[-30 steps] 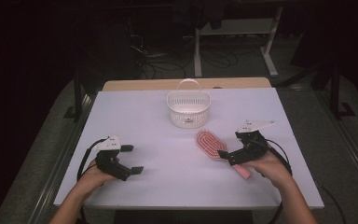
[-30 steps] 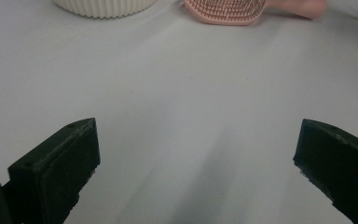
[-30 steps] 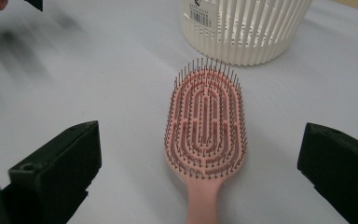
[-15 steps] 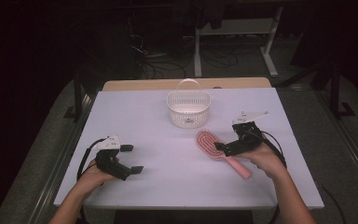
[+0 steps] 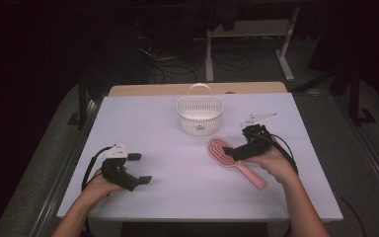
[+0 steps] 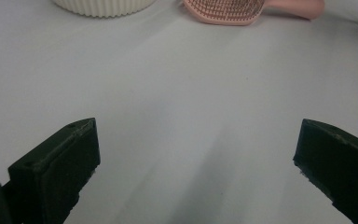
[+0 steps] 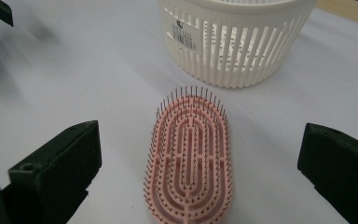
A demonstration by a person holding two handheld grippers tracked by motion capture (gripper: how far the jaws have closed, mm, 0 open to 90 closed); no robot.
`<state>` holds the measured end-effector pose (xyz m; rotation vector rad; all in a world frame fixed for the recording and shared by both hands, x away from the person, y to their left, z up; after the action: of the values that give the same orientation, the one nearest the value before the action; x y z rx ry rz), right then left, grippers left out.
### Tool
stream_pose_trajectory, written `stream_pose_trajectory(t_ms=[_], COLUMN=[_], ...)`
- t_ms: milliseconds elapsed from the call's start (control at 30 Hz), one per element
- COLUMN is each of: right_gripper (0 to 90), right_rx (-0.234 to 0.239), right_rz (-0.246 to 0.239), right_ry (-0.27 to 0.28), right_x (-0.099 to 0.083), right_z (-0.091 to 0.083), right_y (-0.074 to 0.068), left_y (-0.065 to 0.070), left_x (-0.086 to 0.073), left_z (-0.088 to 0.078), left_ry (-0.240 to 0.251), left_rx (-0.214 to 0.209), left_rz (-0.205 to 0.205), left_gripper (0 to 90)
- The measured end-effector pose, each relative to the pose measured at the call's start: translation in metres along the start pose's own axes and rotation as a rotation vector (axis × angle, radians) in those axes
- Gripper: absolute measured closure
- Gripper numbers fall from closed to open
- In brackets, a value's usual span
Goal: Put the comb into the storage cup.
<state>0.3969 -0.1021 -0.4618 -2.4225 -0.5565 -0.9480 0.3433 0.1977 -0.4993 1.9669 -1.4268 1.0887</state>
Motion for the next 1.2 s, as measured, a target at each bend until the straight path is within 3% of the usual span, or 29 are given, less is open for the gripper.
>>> stream_pose_trajectory(t_ms=[367, 800, 1200], right_gripper=[0.0, 0.0, 0.0], right_rx=[-0.026, -0.061, -0.076], right_rz=[-0.008, -0.036, -0.032], right_ry=[-0.100, -0.167, -0.239], right_x=[-0.015, -0.029, -0.043], right_z=[0.001, 0.002, 0.003], right_y=[0.001, 0.003, 0.007], left_y=[0.000, 0.001, 0.001], left_x=[0.000, 0.000, 0.000], left_z=[0.000, 0.000, 0.001], left_ry=[0.004, 0.001, 0.002], left_rx=[0.003, 0.001, -0.002], left_rz=[0.001, 0.001, 0.006], left_gripper=[0.0, 0.0, 0.0])
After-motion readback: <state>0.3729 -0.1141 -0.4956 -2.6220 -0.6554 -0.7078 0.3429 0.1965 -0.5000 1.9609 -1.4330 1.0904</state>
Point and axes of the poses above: each handheld gripper's, and its own axes: z roughly forward along the jaws, x roughly out of its top, y roughly to its right, the point moved 10 cm from there along z, roughly forward along the jaws, and after that the axes turned 15 degrees about z, right-handed, at the moved point
